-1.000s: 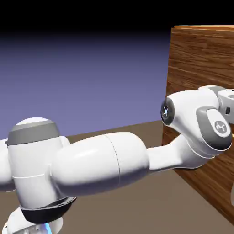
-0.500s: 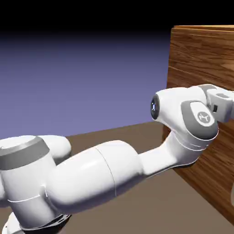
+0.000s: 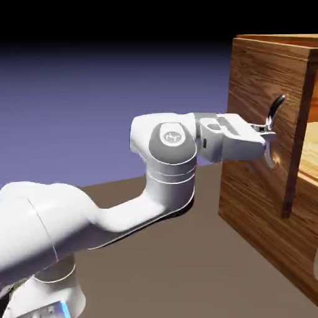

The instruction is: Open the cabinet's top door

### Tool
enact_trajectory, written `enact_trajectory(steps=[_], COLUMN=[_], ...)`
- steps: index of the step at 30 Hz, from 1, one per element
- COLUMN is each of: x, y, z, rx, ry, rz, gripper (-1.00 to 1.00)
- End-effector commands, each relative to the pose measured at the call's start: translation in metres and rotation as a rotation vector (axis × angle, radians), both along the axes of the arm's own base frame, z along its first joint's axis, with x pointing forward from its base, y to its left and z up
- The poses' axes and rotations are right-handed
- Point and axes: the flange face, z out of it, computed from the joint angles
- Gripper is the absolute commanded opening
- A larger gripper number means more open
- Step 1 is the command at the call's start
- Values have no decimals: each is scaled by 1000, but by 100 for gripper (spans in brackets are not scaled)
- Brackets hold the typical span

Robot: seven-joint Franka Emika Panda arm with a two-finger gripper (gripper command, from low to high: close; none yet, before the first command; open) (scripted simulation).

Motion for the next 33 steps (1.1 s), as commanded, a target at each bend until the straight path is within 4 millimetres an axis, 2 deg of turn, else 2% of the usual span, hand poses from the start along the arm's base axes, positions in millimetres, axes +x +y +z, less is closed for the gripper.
enact_trajectory(steps=[1,7,13,21,33], x=[-9,-59,-94,-125,-158], y=[7,57,101,149,219], z=[0,0,0,0,0], rx=[-2,-3,-3,-3,-3], ry=[-1,-1,-1,0,0], rz=[-23,-156,-259,-365,-510], gripper=[-100,-100,-100,-100,-100])
